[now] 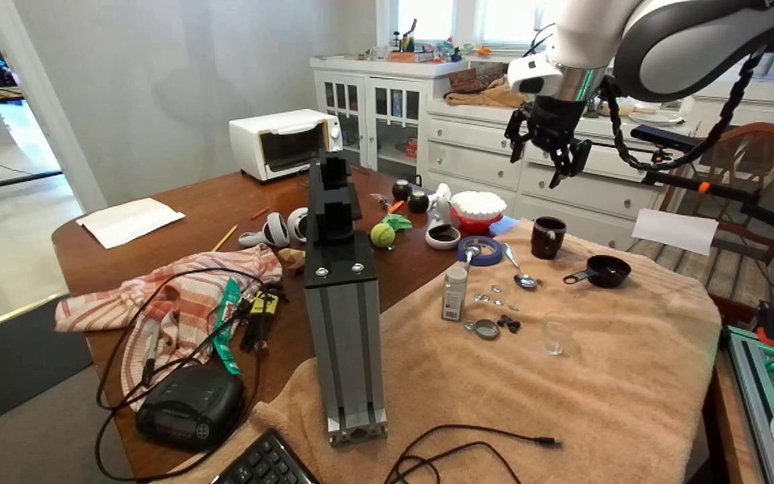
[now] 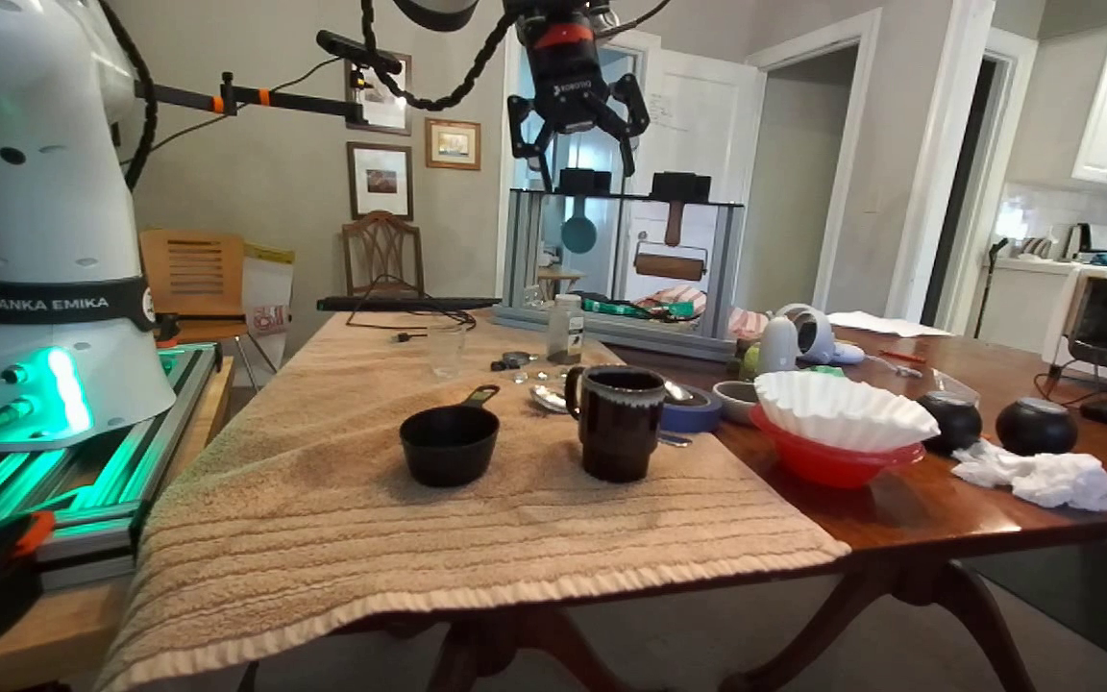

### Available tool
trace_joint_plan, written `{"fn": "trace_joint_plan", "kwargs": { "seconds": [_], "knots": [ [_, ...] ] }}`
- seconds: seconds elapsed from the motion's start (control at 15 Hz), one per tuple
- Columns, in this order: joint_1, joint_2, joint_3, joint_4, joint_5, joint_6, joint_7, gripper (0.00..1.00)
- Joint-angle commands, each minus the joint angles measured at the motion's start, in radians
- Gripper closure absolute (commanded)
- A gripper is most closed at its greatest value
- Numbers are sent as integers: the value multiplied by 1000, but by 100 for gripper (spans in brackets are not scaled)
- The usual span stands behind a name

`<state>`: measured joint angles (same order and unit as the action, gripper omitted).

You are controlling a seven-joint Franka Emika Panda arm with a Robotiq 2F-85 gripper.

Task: Transfer a spoonful of contents from the table to the glass cup

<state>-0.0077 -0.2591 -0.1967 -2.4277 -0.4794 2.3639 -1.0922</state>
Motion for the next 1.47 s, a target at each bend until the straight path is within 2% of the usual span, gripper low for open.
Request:
{"fn": "trace_joint_plan", "kwargs": {
  "seconds": [0.0,0.07,0.2,0.53,0.67,1.07,1.27,1.4],
  "knots": [
    [-62,87,15,42,-78,-4,-52,0],
    [-79,112,19,55,-122,-13,-62,0],
    [-88,180,3,86,-132,6,-173,0],
    [-97,319,21,161,-70,28,-447,0],
    [-110,354,29,172,-15,56,-580,0],
    [-170,424,33,170,148,62,-839,0],
    [-204,465,39,173,232,71,-945,0],
    [-211,484,42,182,263,65,-945,0]
  ]
}}
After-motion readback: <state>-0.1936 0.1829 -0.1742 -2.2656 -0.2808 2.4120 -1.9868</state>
